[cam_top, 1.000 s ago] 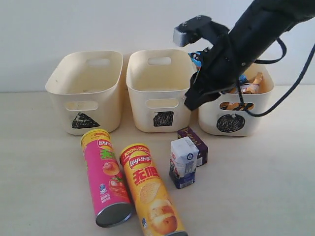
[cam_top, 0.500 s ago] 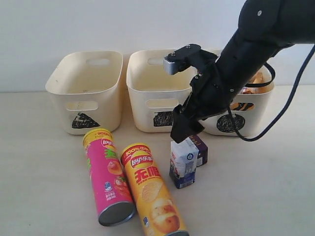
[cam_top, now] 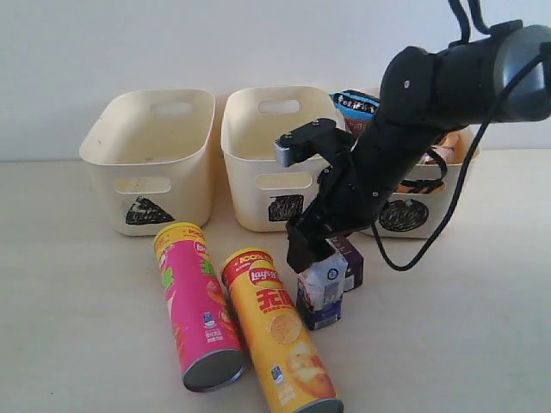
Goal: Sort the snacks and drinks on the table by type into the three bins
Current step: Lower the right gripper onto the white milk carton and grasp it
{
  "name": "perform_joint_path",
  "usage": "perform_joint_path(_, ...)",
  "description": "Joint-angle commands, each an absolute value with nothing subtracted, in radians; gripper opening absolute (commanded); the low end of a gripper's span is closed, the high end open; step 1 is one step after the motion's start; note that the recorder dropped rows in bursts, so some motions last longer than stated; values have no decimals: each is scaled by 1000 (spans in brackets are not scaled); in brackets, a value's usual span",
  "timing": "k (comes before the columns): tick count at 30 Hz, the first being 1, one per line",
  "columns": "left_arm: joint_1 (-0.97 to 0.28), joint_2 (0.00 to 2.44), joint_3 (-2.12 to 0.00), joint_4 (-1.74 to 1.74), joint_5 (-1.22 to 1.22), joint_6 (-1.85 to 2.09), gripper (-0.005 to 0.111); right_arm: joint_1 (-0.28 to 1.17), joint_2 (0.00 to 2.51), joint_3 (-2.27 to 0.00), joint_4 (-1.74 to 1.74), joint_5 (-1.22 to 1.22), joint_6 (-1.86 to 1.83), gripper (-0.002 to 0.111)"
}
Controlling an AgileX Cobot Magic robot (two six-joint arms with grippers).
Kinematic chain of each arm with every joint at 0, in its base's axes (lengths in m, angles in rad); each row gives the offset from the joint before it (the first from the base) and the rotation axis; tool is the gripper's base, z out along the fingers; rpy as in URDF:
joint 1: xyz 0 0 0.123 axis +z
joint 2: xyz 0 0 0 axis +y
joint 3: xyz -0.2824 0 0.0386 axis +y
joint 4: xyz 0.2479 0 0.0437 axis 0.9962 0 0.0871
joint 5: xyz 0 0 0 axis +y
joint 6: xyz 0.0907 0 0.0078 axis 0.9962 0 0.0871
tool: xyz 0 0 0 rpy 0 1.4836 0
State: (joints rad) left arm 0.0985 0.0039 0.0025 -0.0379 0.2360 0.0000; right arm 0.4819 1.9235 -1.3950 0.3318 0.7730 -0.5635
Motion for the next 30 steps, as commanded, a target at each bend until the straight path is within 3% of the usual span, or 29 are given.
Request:
perform_joint_path(1,93,0,0,-36,232,-7,4,504,1954,-1395,248,738,-507,81)
perform_joint_path(4,93,0,0,-36,232,-7,4,508,1965,-1395,213,733,-458,78)
perform_joint_path(7,93,0,0,-36,232,-7,4,508,1965,-1395,212,727,-444,63)
perform_joint_path(10,93,0,0,-36,232,-7,4,508,1965,-1395,212,744,-444,36)
perform_joint_path(12,93,0,0,-36,232,-7,4,508,1965,-1395,210,767,-453,6)
perform_joint_path(13,93,0,0,-36,232,-7,4,508,1965,-1395,210,774,-460,0)
perform_joint_path(30,93,0,0,-36,232,-7,4,508,1865,-1397,153,807,-459,0)
